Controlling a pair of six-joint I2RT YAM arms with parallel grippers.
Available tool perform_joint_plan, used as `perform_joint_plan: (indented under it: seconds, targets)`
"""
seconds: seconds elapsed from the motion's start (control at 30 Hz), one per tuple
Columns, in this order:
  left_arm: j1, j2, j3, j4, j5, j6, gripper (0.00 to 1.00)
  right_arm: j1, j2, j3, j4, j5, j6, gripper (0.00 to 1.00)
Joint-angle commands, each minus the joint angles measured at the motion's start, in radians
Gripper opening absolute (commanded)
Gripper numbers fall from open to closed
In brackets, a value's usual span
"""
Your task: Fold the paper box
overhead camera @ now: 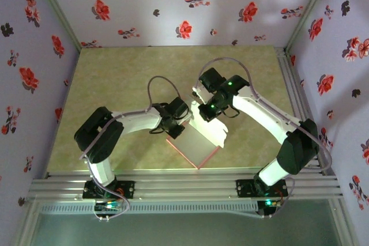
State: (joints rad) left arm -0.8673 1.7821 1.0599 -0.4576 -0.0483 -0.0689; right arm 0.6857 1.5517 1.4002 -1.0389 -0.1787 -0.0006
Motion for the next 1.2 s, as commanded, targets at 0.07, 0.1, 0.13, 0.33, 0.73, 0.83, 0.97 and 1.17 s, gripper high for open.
perform_joint_plan:
  seconds: [0.07,0.1,0.13,0.33,0.73,0.83,0.97,1.17]
  targets:
    - [-0.038,0.03,0.013,-0.052,-0.138,0.03,0.1,0.006,-0.003,0.019,-0.027,0.04,-0.007,0.07]
    - [-0.046,0.036,0.014,-0.059,-0.159,0.032,0.1,0.006,-0.004,0.021,-0.026,0.045,-0.007,0.07]
    - [-0.052,0.038,0.015,-0.064,-0.175,0.031,0.11,0.006,-0.004,0.022,-0.025,0.048,-0.009,0.07]
    - [-0.062,0.005,0.015,-0.063,-0.163,0.008,0.31,0.006,-0.001,0.024,-0.02,0.058,-0.01,0.07]
    - [-0.01,-0.161,0.055,-0.054,0.034,-0.133,0.39,0.012,-0.01,-0.024,0.025,0.036,-0.004,0.07]
    - [0.013,-0.197,0.045,-0.034,0.068,-0.163,0.42,0.016,-0.008,-0.03,0.033,0.035,-0.006,0.07]
    - [0.035,-0.22,0.03,-0.022,0.096,-0.181,0.43,0.026,-0.008,-0.039,0.047,0.036,-0.004,0.06]
    - [0.073,-0.228,-0.002,0.003,0.139,-0.21,0.42,0.072,-0.01,-0.038,0.072,0.111,0.0,0.05]
